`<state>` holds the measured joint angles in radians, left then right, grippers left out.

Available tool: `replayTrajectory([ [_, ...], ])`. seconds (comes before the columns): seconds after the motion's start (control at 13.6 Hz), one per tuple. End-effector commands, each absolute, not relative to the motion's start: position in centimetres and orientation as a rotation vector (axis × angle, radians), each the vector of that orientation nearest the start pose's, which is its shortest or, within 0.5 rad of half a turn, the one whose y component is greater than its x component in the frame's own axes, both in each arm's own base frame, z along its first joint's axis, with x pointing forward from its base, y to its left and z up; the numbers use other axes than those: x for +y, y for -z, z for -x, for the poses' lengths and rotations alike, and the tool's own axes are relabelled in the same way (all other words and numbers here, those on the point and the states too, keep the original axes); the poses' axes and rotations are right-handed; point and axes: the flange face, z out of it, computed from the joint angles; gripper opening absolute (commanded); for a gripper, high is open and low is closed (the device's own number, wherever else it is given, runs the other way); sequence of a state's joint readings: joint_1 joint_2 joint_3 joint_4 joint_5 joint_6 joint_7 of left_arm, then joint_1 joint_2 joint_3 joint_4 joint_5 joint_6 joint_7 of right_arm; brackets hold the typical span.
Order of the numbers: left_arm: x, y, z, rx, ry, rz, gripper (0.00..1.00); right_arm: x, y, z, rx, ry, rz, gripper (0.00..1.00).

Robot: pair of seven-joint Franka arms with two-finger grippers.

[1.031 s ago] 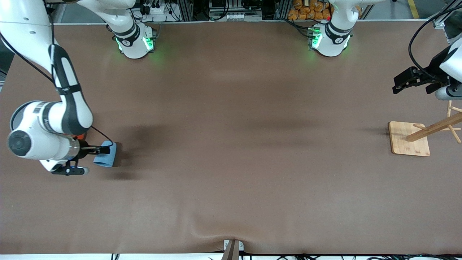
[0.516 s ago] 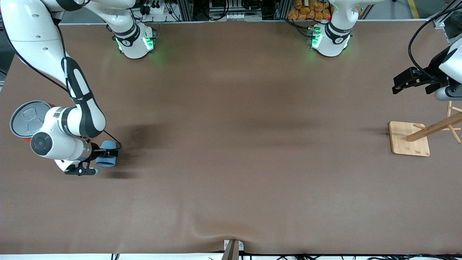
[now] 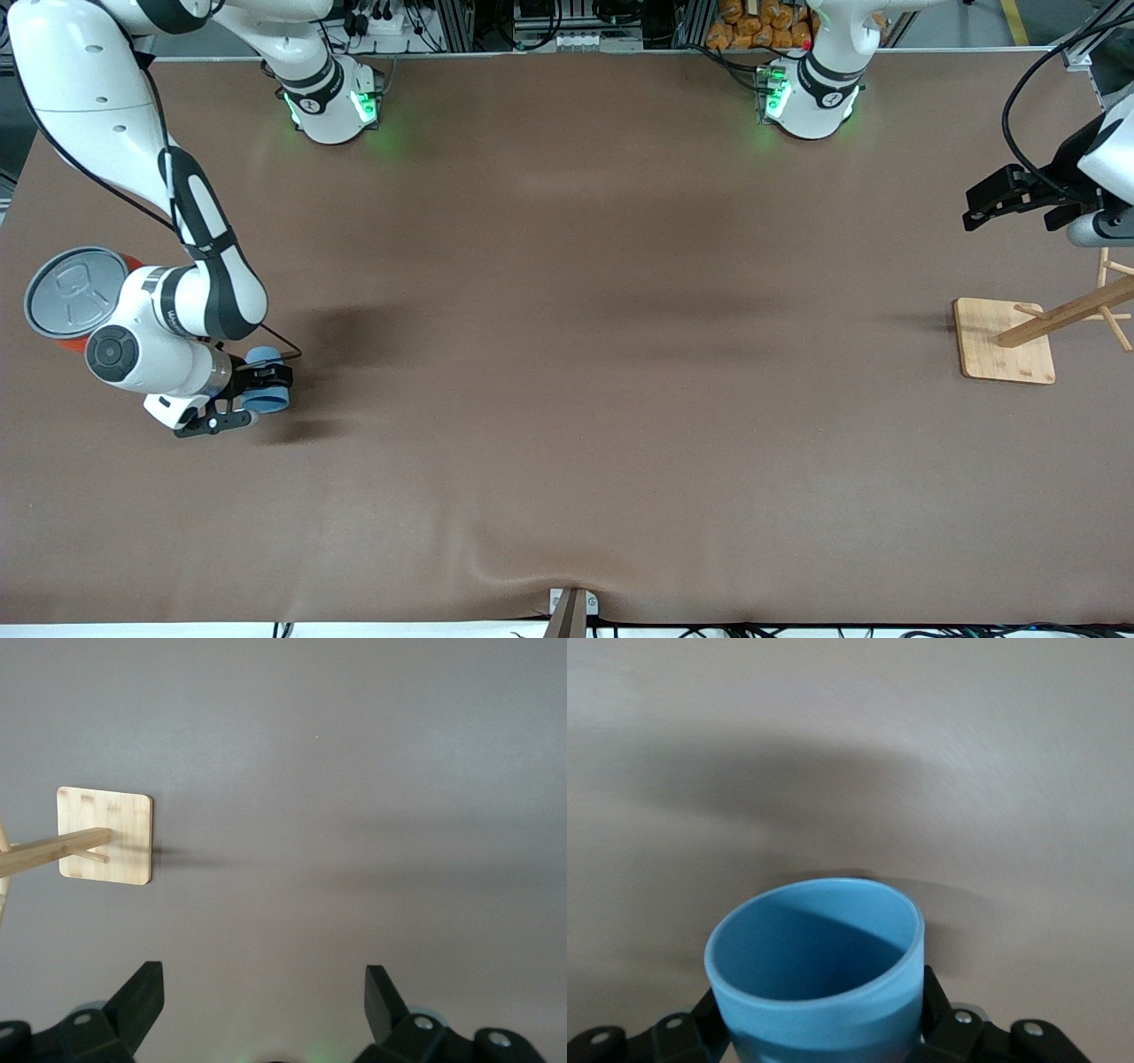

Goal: Flip cup
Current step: 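Lift the blue cup with the right gripper and carry it toward the table middle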

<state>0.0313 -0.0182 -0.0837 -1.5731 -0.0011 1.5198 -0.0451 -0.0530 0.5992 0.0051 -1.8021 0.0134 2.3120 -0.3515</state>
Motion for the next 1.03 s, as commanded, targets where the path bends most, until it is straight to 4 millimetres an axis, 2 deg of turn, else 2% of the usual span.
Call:
replayTrajectory([
  [0.0,-2.7,-63.2,-54.3,0.033,-0.069,3.155,1.0,0.8,-25.1,-64.5,-0.825,-0.068,3.001,0.5],
  [0.15,-2.7,-63.2,-54.3,0.03,-0.069,3.157,1.0,4.8,-27.9,-65.0,-1.208,0.003,2.878,0.5],
  [0.29,-2.7,-63.2,-54.3,0.028,-0.066,3.157,1.0,9.3,-29.3,-65.4,-1.5,0.077,2.726,0.46],
  [0.44,-2.7,-63.3,-54.3,0.031,-0.066,3.158,1.0,15.2,-31.2,-65.5,-1.653,0.164,2.615,0.46],
  [0.59,-2.8,-62.9,-54.4,0.031,-0.077,3.17,1.0,22.5,-32.1,-64.6,-1.813,0.261,2.514,0.46],
  [0.66,-2.7,-62.9,-54.4,0.029,-0.077,3.17,1.0,26.7,-31.0,-63.7,-1.908,0.299,2.451,0.46],
  [0.88,-2.8,-62.8,-54.5,0.029,-0.082,3.173,1.0,35.8,-27.8,-61.1,-2.145,0.319,2.295,0.48],
  [0.96,-2.8,-62.8,-54.5,0.03,-0.083,3.181,1.0,39.2,-26.8,-59.3,-2.23,0.304,2.234,0.48],
])
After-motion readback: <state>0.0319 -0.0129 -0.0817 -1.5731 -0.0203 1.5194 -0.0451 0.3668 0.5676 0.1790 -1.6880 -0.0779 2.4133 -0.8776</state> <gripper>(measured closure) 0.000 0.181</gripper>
